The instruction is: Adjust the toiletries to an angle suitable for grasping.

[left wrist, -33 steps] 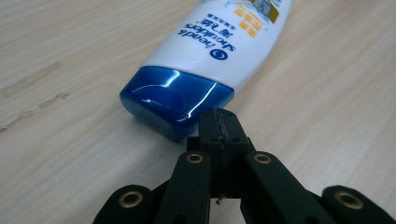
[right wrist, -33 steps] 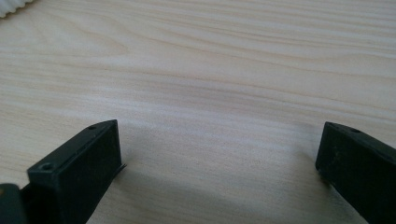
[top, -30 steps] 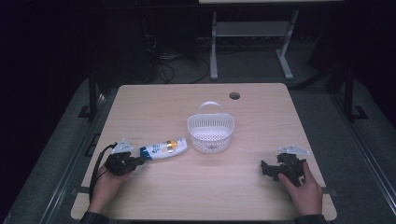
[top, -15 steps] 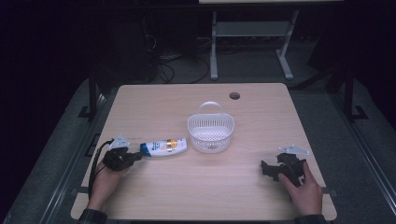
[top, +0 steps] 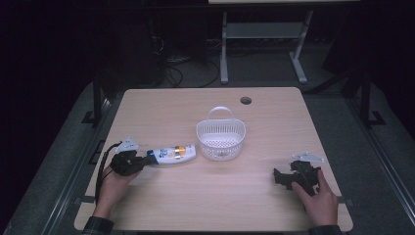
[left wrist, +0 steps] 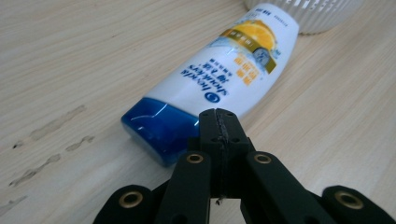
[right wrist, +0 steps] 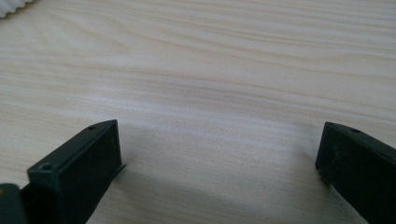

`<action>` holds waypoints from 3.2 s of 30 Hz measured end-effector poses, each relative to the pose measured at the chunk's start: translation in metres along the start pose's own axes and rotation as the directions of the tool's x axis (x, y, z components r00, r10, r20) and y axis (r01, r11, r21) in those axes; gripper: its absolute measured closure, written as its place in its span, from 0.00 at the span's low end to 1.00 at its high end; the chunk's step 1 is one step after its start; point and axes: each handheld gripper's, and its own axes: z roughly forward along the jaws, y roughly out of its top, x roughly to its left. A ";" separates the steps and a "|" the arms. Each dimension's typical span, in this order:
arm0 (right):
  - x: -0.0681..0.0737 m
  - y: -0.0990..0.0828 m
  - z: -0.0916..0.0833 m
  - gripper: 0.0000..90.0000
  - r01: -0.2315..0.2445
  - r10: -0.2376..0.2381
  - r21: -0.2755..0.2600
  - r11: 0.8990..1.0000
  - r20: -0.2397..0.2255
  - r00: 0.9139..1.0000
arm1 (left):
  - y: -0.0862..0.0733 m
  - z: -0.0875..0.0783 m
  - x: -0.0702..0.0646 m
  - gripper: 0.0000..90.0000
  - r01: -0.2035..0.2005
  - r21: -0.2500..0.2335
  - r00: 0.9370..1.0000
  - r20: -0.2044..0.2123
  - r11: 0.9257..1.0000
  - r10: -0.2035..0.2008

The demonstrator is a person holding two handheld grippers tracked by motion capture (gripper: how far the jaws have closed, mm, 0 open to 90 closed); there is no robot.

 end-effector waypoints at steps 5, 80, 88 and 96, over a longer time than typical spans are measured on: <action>0.000 0.000 0.000 0.00 0.000 0.000 0.000 1.000 0.000 1.000 | 0.008 0.002 -0.003 1.00 -0.015 0.002 1.000 0.013 1.000 0.015; 0.000 0.000 0.000 0.00 0.000 0.000 0.000 1.000 0.000 1.000 | 0.095 0.109 -0.024 1.00 -0.075 0.076 0.994 0.083 0.994 0.068; 0.000 0.000 0.000 0.00 0.001 -0.001 0.000 1.000 0.000 1.000 | 0.095 0.108 -0.029 1.00 -0.083 0.091 0.993 0.095 0.992 0.075; 0.000 0.000 0.000 0.00 0.001 -0.001 0.000 1.000 0.000 1.000 | 0.091 0.106 -0.035 1.00 -0.079 0.093 0.991 0.117 0.993 0.068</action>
